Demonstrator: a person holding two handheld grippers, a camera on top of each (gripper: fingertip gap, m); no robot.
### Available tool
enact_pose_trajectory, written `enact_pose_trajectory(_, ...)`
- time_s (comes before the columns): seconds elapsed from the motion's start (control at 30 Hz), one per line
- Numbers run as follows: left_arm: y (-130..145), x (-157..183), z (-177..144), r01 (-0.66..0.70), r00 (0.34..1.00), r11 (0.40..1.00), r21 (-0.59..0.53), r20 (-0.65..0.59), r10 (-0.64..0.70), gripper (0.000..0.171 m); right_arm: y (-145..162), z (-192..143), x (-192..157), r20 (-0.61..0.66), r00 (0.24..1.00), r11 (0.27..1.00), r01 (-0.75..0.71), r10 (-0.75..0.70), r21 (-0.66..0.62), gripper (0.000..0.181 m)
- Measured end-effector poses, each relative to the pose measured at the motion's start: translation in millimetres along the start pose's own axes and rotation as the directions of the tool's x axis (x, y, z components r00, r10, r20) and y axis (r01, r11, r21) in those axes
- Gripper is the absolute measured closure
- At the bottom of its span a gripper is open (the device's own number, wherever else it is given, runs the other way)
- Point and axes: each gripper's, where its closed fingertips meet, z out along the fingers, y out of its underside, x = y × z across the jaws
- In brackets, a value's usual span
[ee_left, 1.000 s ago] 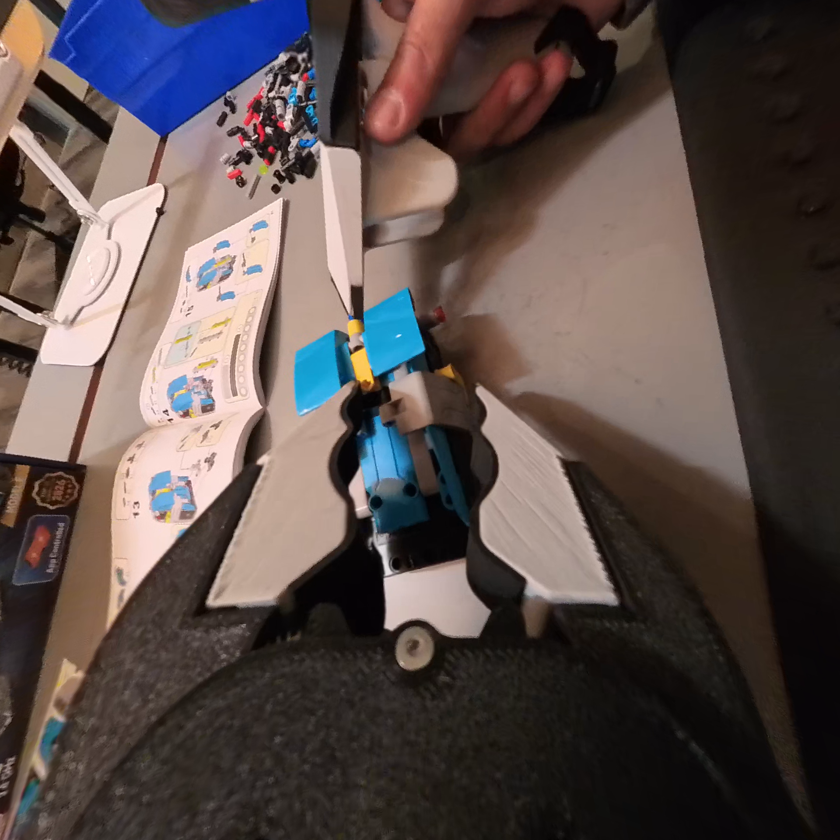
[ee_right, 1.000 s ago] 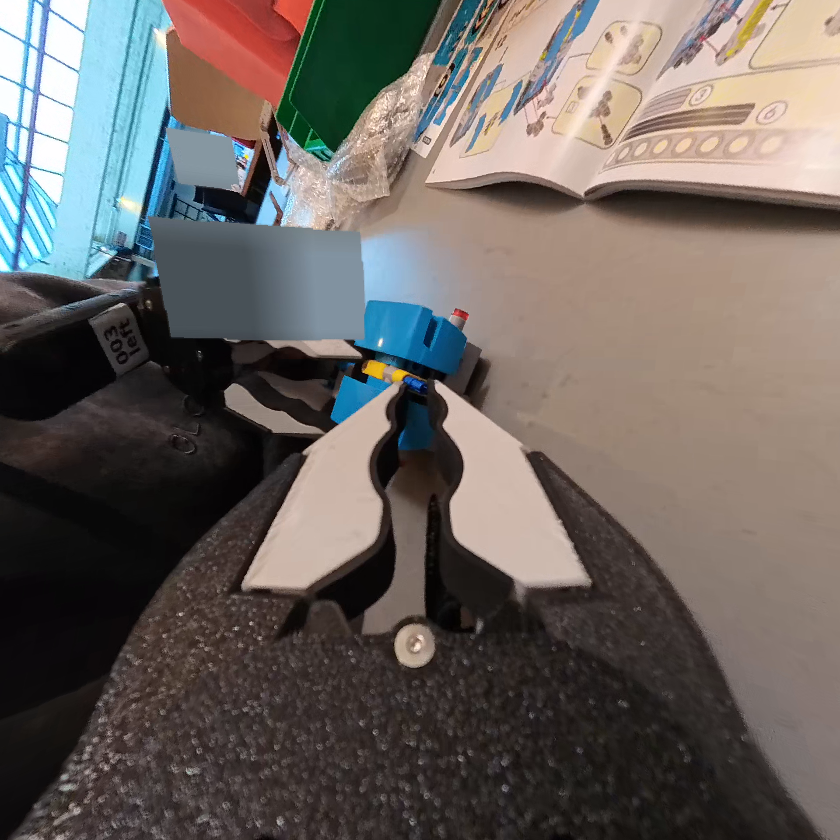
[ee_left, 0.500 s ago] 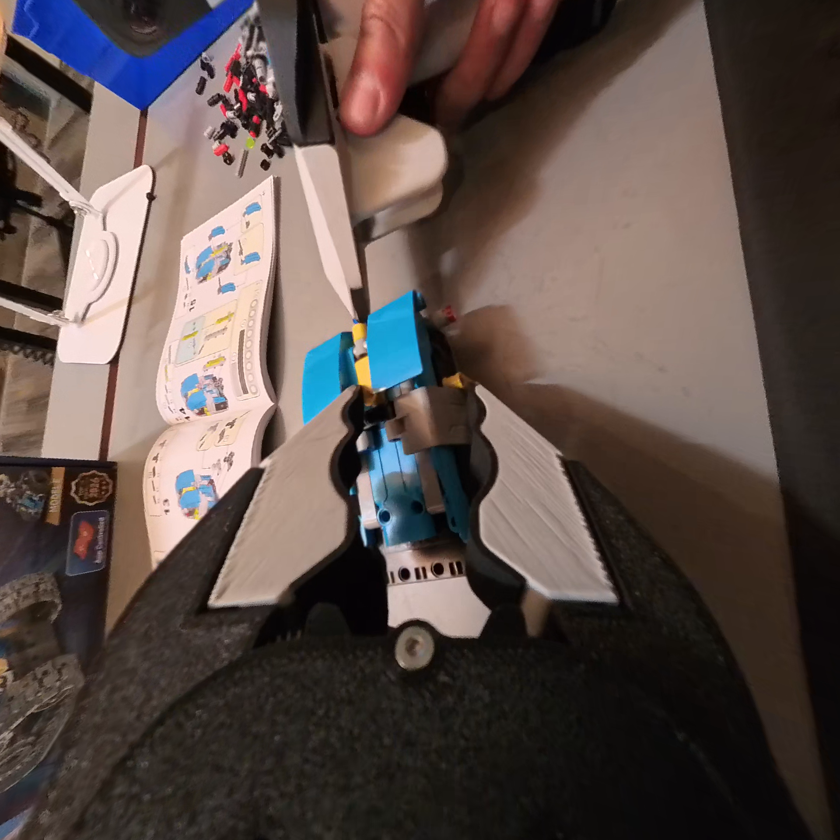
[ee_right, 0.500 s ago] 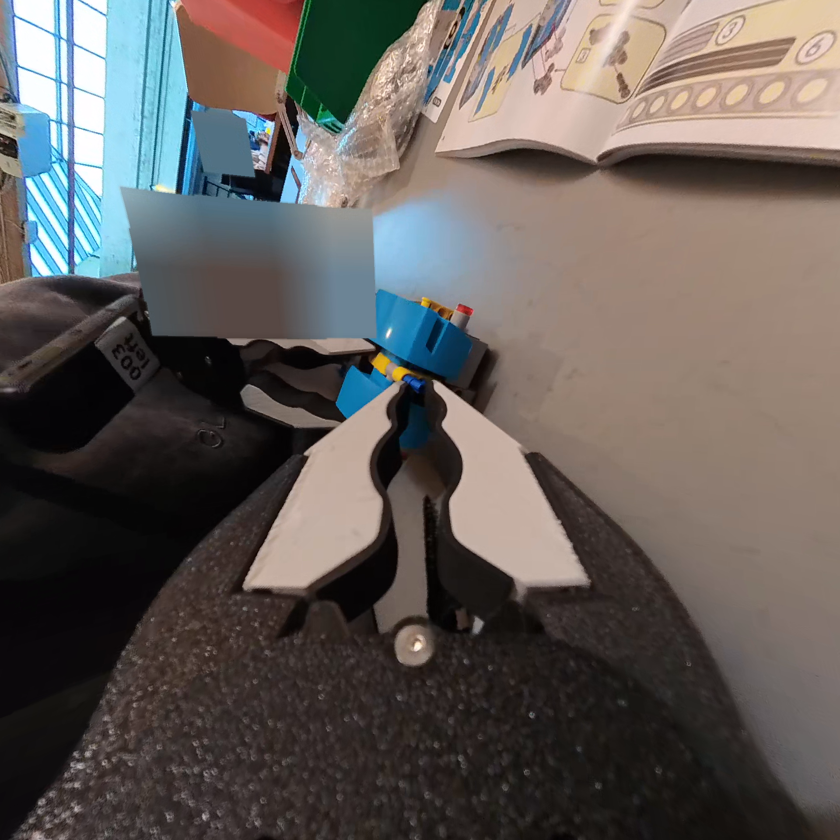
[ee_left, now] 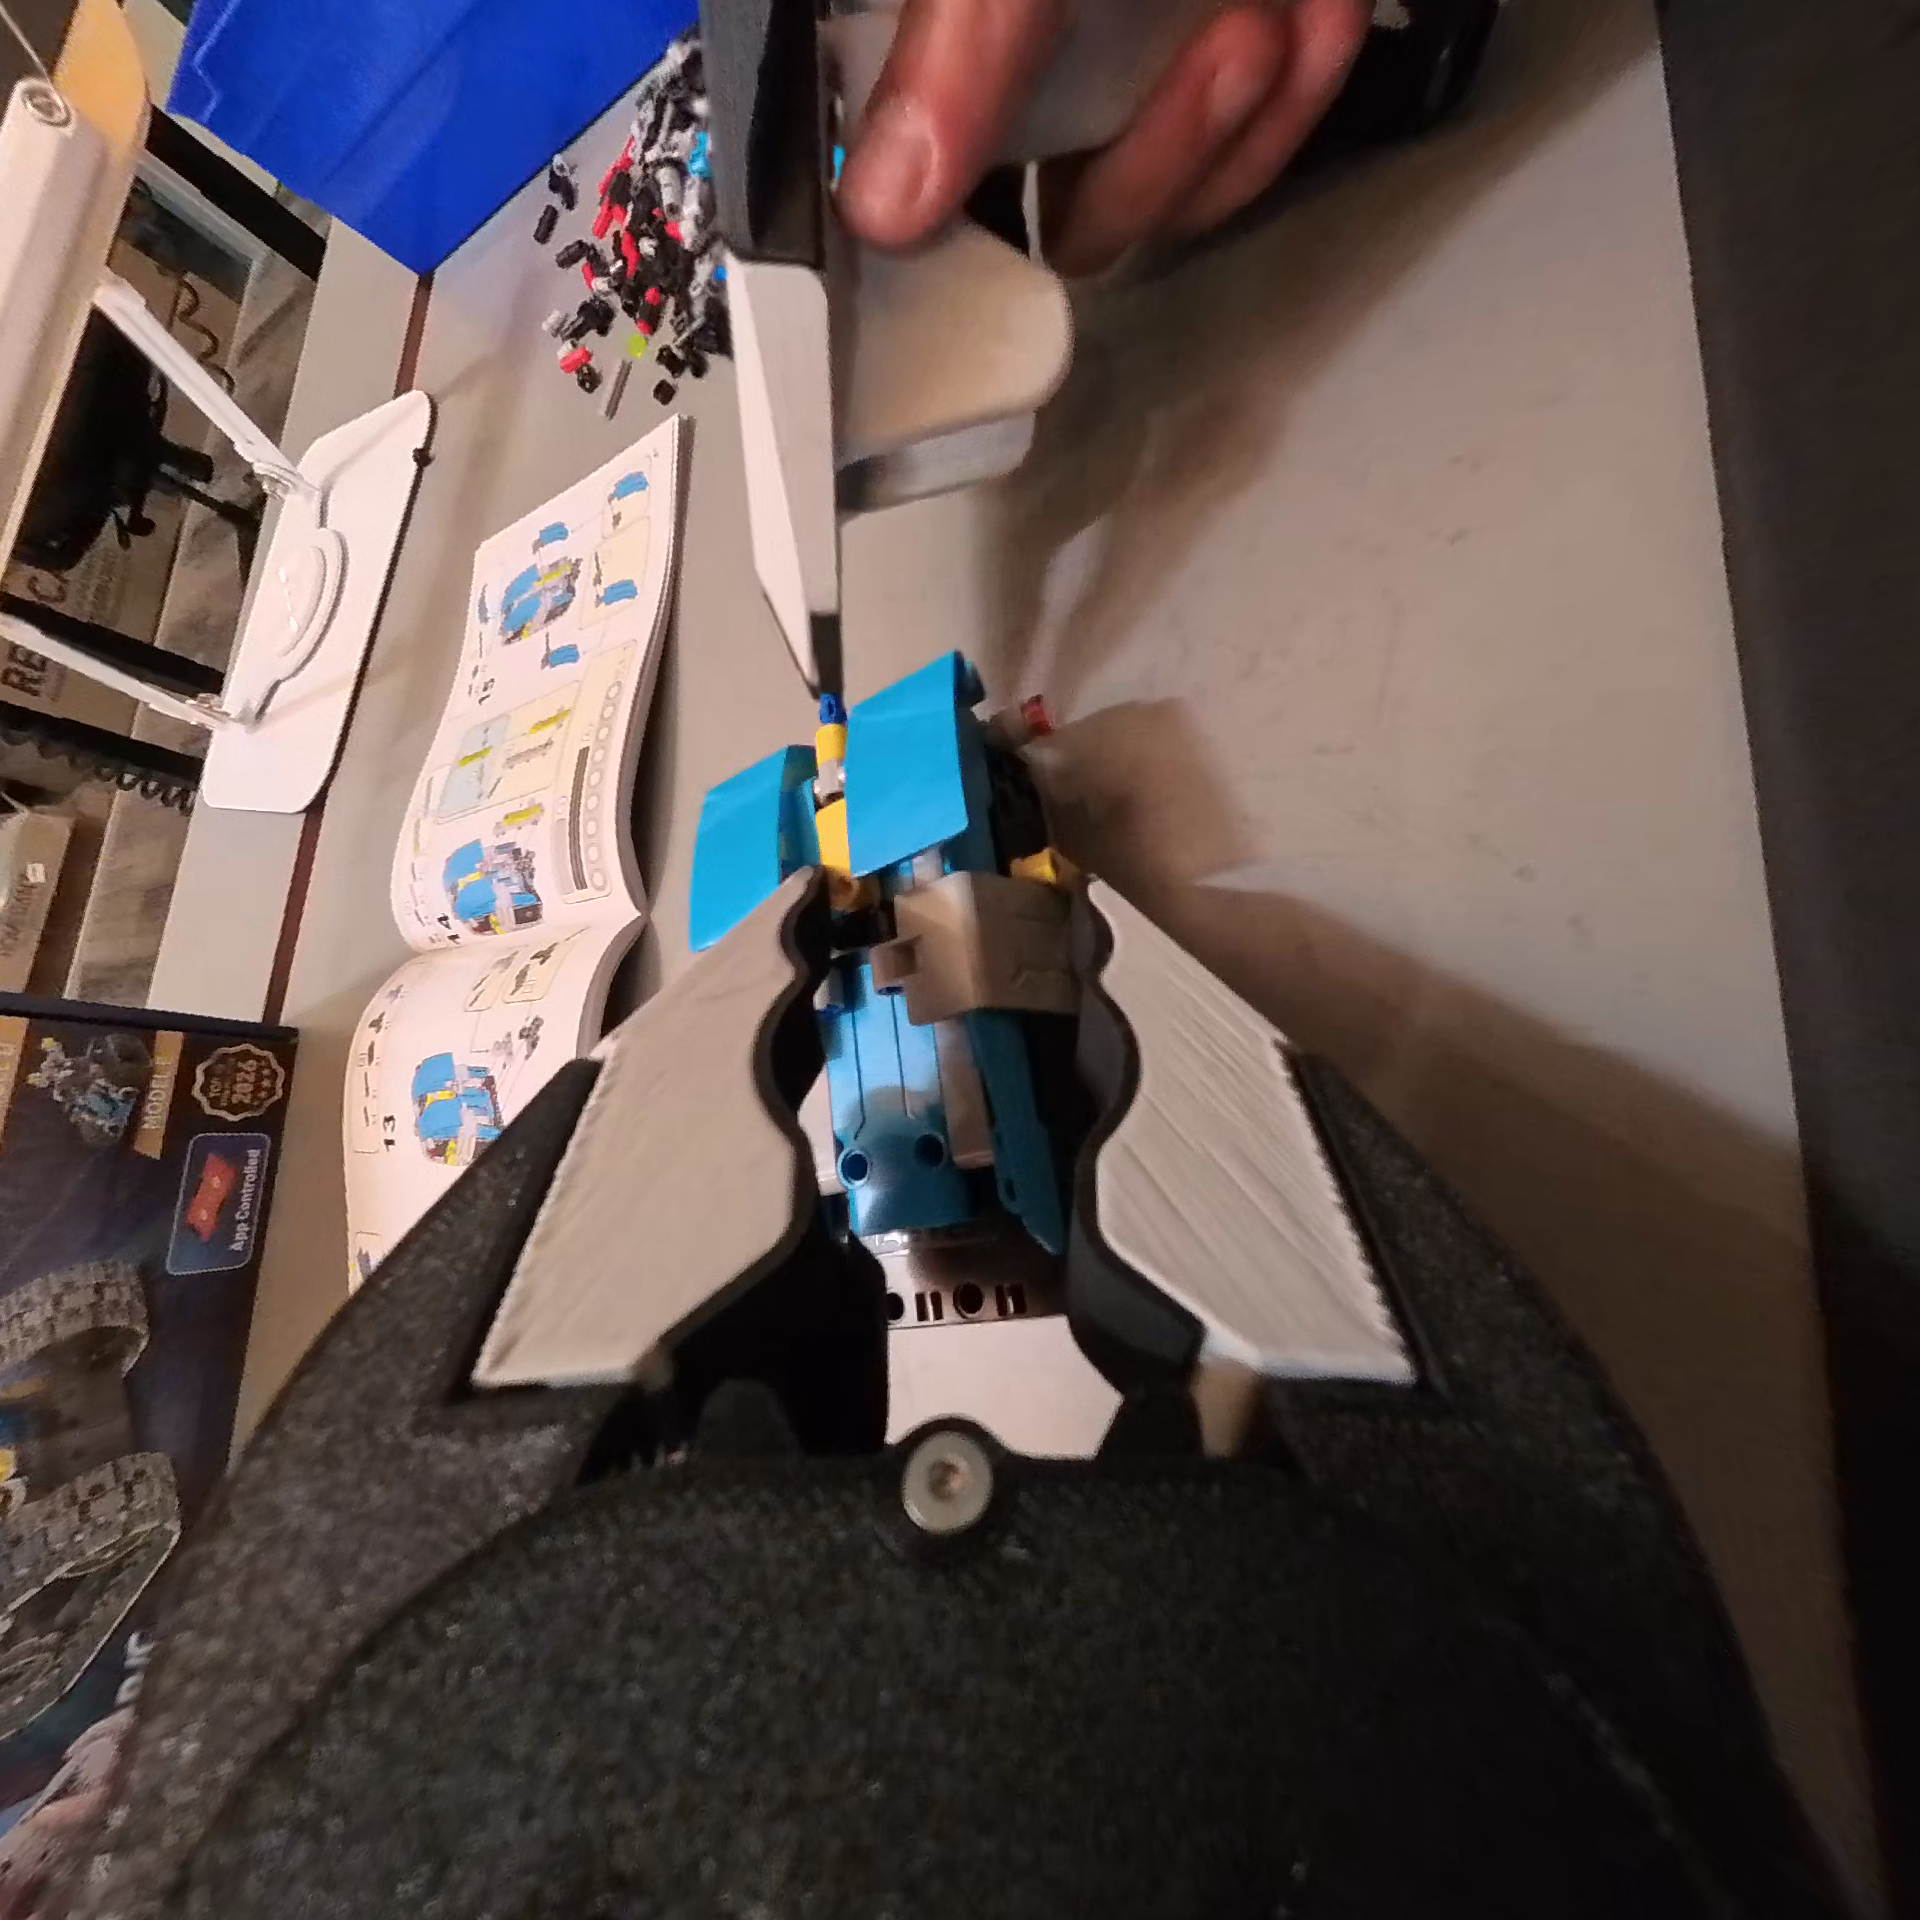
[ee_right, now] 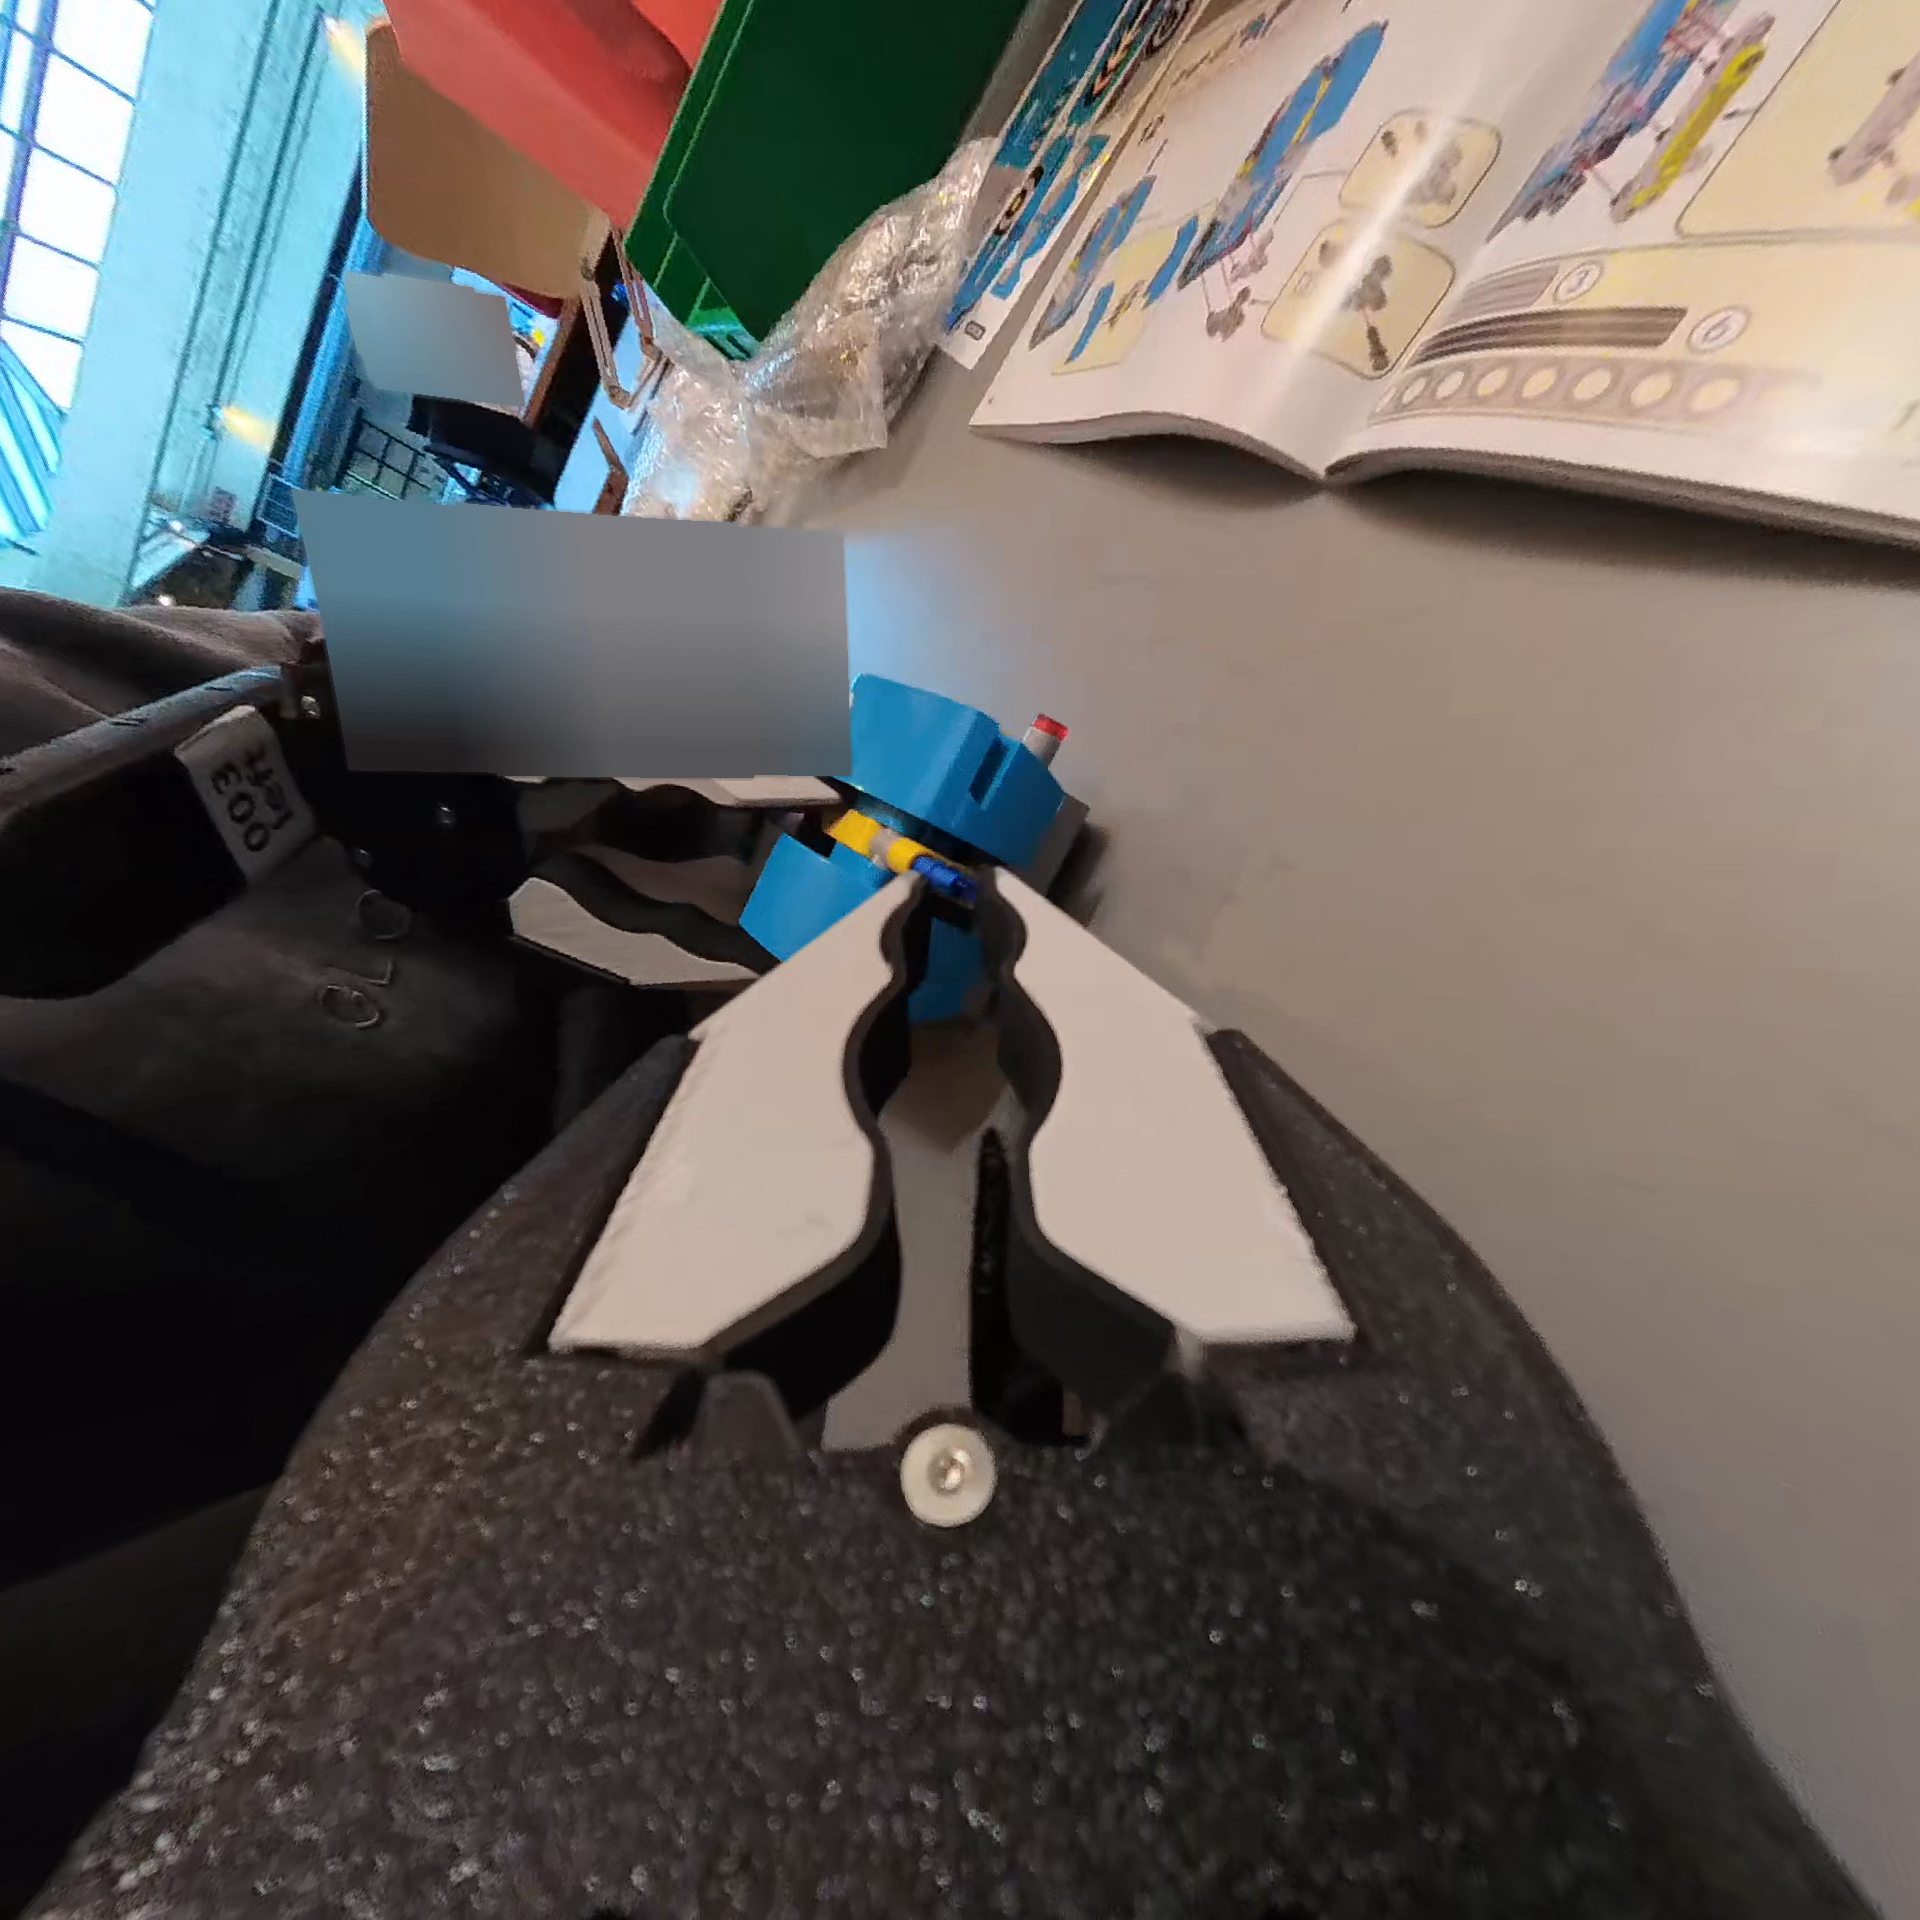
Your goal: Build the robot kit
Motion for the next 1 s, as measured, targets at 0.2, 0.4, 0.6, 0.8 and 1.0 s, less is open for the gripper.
enact_pose_trajectory(0.2, -0.8, 0.2, 0.2, 0.000, 1.000, 1.000, 0.025, 0.014, 0.000, 0.127, 0.2, 1.2, -0.9, -0.004, 1.000, 1.000, 0.012, -0.012, -0.014, 0.178)
enact_pose_trajectory(0.4, -1.4, -0.5, 0.6, 0.006, 1.000, 1.000, 0.026, 0.025, -0.006, 0.128, 1.4, 5.8, -3.8, -0.016, 1.000, 1.000, 0.008, -0.008, -0.014, 0.179)
enact_pose_trajectory(0.6, -1.3, -0.6, 0.7, 0.007, 1.000, 1.000, 0.029, 0.027, -0.008, 0.127, 0.7, 5.9, -3.6, 0.012, 1.000, 1.000, -0.024, 0.024, -0.001, 0.178)
enact_pose_trajectory(0.8, -1.5, -1.2, 1.4, 0.024, 0.999, 0.998, 0.054, 0.031, -0.026, 0.126, -1.0, 5.0, -2.3, 0.030, 0.999, 1.000, -0.013, 0.013, 0.004, 0.177)
enact_pose_trajectory(1.0, -10.1, 11.3, -10.2, 0.178, 0.979, 0.982, 0.057, -0.107, -0.171, 0.100, -10.3, -1.4, -4.9, 0.047, 0.999, 0.998, 0.012, -0.015, 0.062, 0.164)
